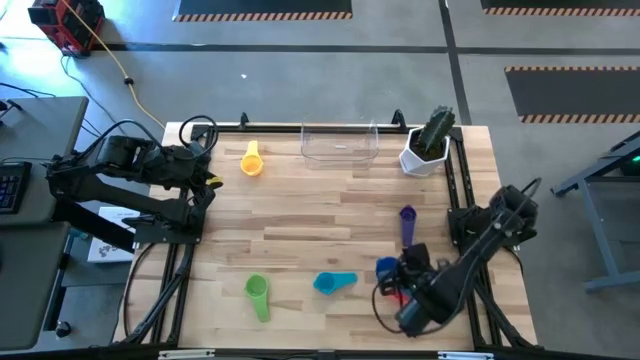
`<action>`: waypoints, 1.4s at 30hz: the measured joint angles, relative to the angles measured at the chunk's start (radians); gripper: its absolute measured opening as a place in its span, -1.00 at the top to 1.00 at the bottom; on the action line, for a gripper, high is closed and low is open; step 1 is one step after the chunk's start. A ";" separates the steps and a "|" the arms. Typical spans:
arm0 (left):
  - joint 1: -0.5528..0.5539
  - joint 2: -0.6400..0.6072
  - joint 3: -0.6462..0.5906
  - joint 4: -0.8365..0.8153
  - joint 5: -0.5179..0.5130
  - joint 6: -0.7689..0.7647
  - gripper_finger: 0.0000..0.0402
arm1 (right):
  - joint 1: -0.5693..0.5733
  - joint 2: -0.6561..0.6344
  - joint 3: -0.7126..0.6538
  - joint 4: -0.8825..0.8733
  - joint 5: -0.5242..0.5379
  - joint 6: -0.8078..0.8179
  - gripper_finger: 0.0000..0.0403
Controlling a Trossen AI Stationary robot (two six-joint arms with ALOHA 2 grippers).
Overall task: Nest measuring cups in basket
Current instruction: Stack the blue measuring cup on top of the red measuring cup
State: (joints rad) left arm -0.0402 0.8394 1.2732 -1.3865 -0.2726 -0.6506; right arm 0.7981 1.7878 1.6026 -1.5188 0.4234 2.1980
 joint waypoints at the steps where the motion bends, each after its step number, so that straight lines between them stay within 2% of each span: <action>1: 0.000 0.000 0.000 0.000 0.000 0.000 0.59 | 0.012 0.000 -0.024 0.039 -0.019 0.008 1.00; 9: 0.000 0.000 0.000 0.000 0.000 -0.021 0.59 | 0.043 -0.002 -0.169 0.226 -0.061 0.022 1.00; 16: 0.000 0.000 0.000 0.000 0.000 -0.027 0.59 | 0.071 -0.002 -0.192 0.192 -0.144 0.024 1.00; 23: 0.000 0.000 0.000 0.000 0.000 -0.030 0.59 | 0.080 -0.002 -0.194 0.149 -0.157 0.024 1.00; 30: 0.000 0.000 0.000 0.000 0.000 -0.030 0.59 | 0.077 -0.002 -0.246 0.211 -0.173 0.027 1.00; 37: 0.000 0.000 0.000 0.000 0.000 -0.029 0.59 | 0.053 -0.002 -0.250 0.192 -0.212 0.021 1.00; 42: 0.000 0.000 0.000 0.000 0.000 -0.029 0.59 | 0.045 -0.002 -0.250 0.202 -0.201 0.003 0.93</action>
State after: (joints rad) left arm -0.0400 0.8394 1.2732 -1.3868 -0.2722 -0.6796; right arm 0.8432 1.7859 1.3521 -1.3165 0.2224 2.2014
